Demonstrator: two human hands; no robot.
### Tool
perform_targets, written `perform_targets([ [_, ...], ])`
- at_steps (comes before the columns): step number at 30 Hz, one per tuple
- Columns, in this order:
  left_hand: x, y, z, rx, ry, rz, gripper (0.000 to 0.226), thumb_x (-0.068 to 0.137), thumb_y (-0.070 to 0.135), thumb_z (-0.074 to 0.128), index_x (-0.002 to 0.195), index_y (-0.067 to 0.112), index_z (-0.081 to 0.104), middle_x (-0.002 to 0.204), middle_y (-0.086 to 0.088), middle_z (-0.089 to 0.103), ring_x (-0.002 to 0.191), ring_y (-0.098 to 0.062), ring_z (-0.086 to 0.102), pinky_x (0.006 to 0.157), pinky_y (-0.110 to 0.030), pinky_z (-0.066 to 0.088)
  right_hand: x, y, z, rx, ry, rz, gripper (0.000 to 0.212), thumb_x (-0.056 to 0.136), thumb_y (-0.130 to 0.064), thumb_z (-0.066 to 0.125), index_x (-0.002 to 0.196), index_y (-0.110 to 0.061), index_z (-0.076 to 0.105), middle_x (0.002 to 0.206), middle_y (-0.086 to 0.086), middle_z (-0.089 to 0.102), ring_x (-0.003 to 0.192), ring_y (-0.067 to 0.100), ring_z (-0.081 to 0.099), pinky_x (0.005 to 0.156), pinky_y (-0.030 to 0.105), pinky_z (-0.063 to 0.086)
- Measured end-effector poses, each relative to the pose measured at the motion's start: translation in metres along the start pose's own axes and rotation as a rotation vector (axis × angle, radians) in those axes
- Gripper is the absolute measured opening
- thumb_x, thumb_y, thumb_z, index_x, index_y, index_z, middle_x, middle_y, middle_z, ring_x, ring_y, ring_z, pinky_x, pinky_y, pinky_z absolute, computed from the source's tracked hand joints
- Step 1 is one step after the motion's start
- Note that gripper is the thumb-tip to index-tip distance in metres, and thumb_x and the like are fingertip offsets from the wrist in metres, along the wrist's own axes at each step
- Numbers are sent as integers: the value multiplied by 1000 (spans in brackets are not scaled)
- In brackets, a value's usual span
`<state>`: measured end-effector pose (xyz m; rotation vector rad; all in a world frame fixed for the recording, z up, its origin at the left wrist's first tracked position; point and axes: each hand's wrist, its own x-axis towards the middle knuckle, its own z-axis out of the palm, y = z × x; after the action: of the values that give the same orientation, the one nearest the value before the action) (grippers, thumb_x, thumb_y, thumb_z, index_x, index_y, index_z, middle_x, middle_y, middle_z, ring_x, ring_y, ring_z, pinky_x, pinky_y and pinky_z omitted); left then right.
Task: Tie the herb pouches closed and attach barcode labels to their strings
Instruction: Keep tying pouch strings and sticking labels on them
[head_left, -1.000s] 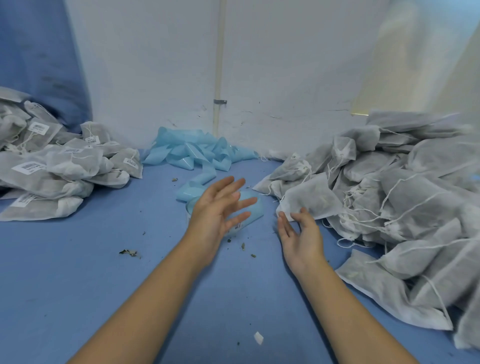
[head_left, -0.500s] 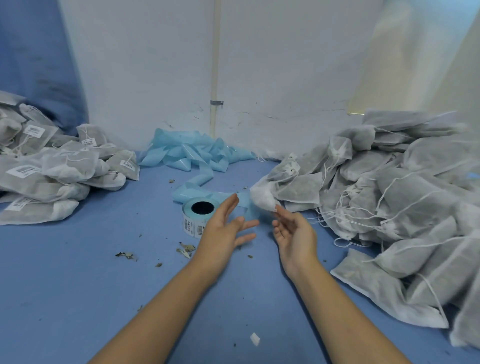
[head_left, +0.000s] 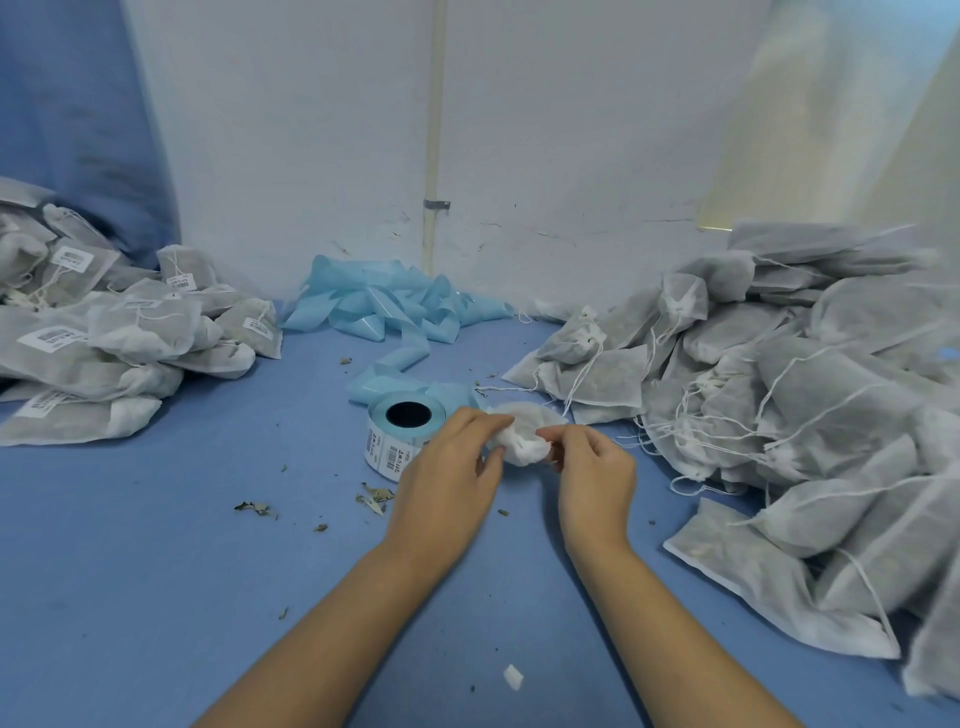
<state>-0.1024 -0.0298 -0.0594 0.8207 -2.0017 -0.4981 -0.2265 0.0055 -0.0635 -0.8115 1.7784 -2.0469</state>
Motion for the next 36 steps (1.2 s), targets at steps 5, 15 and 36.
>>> perform_targets([
  [5, 1, 4, -3, 66, 112, 26, 6, 89, 19, 65, 92, 16, 69, 93, 12, 59, 73, -5, 52, 64, -28, 48, 2, 3, 2, 7, 1, -9, 30, 86, -11, 53, 71, -28, 73, 66, -11, 70, 64, 1, 61, 72, 28, 50],
  [15, -5, 6, -3, 46, -129, 52, 12, 88, 19, 59, 85, 27, 50, 95, 12, 63, 80, -5, 52, 70, -29, 48, 1, 3, 5, 87, -110, 22, 26, 91, -4, 52, 104, -18, 71, 96, -2, 63, 81, 11, 56, 83, 28, 46],
  [36, 1, 23, 11, -1018, -113, -846, 12, 92, 8, 57, 84, 4, 65, 51, 2, 53, 41, -6, 42, 35, -14, 29, -7, -1, 10, 225, -121, 61, 42, 92, -5, 57, 132, -15, 50, 115, -5, 59, 90, -3, 61, 79, 10, 47],
])
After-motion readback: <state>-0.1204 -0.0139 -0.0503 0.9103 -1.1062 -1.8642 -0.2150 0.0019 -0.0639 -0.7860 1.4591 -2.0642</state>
